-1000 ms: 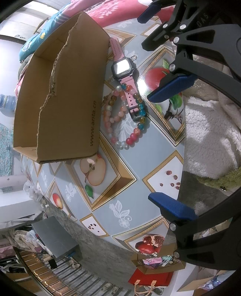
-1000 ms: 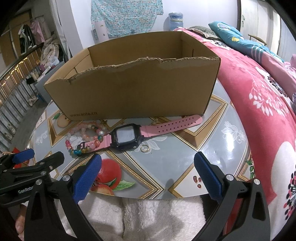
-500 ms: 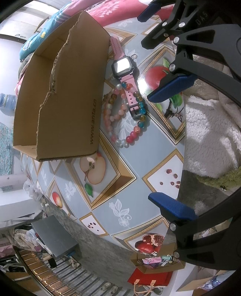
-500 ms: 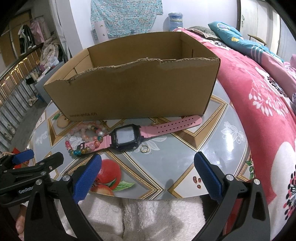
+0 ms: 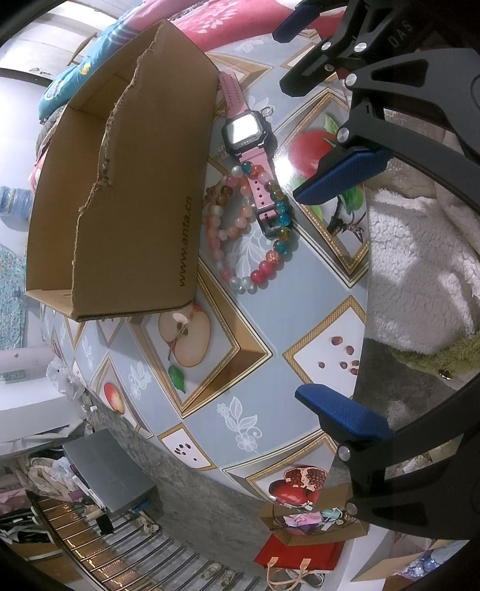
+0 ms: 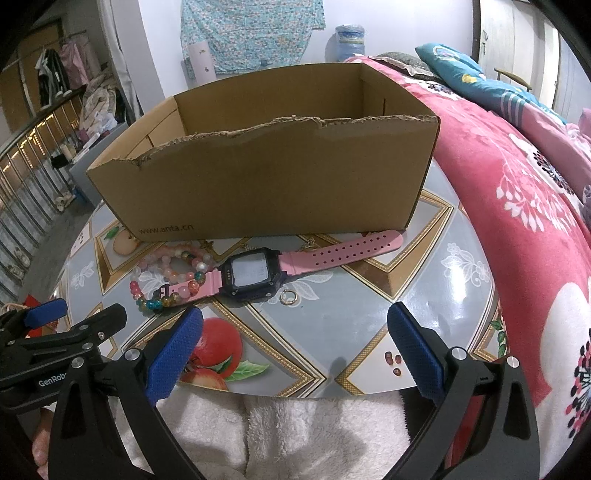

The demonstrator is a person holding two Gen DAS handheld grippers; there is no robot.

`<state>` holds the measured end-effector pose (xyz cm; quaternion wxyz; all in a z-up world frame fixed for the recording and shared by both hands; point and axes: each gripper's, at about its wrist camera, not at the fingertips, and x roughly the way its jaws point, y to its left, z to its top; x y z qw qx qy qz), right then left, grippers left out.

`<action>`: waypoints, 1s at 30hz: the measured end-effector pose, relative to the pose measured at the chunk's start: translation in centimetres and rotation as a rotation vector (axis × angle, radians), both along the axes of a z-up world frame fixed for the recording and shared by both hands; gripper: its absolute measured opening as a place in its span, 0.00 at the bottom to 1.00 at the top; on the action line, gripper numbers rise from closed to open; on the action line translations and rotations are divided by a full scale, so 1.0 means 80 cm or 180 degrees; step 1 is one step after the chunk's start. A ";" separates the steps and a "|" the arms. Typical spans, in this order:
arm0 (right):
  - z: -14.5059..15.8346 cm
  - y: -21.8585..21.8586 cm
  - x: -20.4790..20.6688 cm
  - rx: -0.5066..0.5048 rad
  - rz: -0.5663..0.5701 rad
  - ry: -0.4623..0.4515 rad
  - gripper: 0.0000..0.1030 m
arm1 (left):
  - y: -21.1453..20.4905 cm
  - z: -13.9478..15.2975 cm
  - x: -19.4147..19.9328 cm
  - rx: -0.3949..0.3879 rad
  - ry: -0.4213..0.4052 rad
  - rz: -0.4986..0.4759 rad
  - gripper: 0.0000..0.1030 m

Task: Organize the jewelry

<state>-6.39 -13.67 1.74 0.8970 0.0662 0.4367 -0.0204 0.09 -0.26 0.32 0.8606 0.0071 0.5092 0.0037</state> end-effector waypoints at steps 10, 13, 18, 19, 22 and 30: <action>-0.001 0.000 0.000 -0.0001 -0.0003 0.0004 0.95 | 0.005 0.001 0.000 -0.0003 0.0000 0.0003 0.91; 0.000 0.000 0.001 -0.0005 -0.0002 0.0006 0.95 | 0.006 0.001 -0.001 -0.0003 -0.0001 0.0004 0.91; 0.000 -0.002 0.002 -0.0027 -0.0014 -0.0004 0.95 | 0.009 0.001 -0.002 -0.0003 -0.0005 0.0004 0.91; 0.000 -0.002 0.002 -0.0034 -0.0018 -0.0007 0.95 | 0.010 0.001 -0.002 -0.0004 -0.0004 0.0005 0.91; 0.000 -0.005 0.002 -0.0046 -0.0031 -0.0017 0.95 | 0.012 -0.001 -0.002 -0.0004 0.0006 0.0014 0.91; -0.002 -0.011 0.000 -0.0018 -0.0017 -0.0090 0.95 | 0.021 -0.011 0.001 -0.0003 0.0007 -0.0015 0.91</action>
